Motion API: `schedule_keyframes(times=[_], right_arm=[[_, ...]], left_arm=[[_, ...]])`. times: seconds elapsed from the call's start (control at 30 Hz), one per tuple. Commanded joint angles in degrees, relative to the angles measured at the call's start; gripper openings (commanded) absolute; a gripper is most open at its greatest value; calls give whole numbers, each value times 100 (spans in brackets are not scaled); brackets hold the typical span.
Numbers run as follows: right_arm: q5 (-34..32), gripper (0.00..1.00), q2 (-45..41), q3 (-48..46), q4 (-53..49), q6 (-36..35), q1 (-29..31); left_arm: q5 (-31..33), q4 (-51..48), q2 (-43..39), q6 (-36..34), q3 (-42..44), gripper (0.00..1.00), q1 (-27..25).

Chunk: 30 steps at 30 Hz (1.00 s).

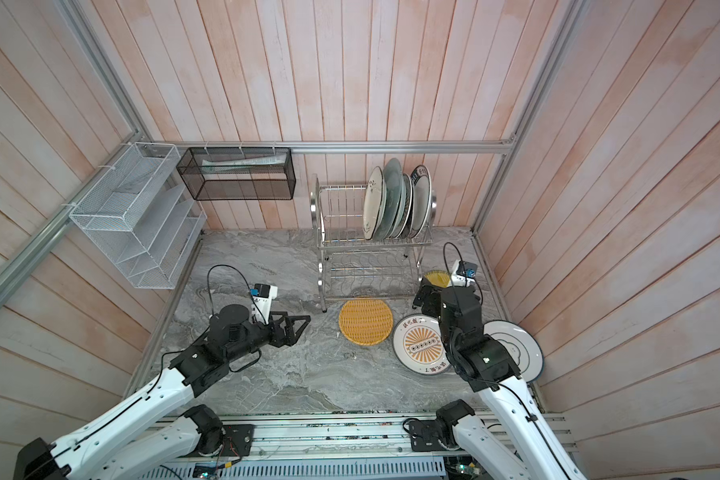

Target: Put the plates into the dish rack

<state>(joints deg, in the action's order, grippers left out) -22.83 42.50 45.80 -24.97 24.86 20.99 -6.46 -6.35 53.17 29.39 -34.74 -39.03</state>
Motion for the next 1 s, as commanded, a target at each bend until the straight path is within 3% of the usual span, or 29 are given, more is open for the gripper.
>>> schedule_keyframes(times=[0.0, 0.17, 0.23, 0.43, 0.57, 0.73, 0.83, 0.97], right_arm=[[968, 93, 184, -501, 649, 212, -536], [1609, 85, 884, -831, 1462, 316, -1274], [1513, 78, 1200, -873, 1835, 263, -1282], [1177, 75, 2173, -628, 2237, 0, -1289], [996, 69, 2468, -518, 2421, -2, -1307], [1231, 63, 2823, -368, 2626, -30, -1316], [1250, 61, 2992, -332, 2761, -70, -1315], [1348, 59, 3247, -200, 2825, -127, -1326]], left_arm=[[1024, 246, 522, 76, -436, 100, -352], [1807, 171, 1488, 114, -1033, 100, -775], [1965, 139, 1835, 185, -1290, 97, -816], [2645, -86, 2571, 307, -1879, 83, -868], [2918, -269, 3020, 283, -2257, 80, -869], [3043, -304, 3469, 364, -2506, 75, -814], [2852, -238, 3613, 485, -2529, 67, -642], [2696, -120, 3752, 475, -2522, 63, -476]])
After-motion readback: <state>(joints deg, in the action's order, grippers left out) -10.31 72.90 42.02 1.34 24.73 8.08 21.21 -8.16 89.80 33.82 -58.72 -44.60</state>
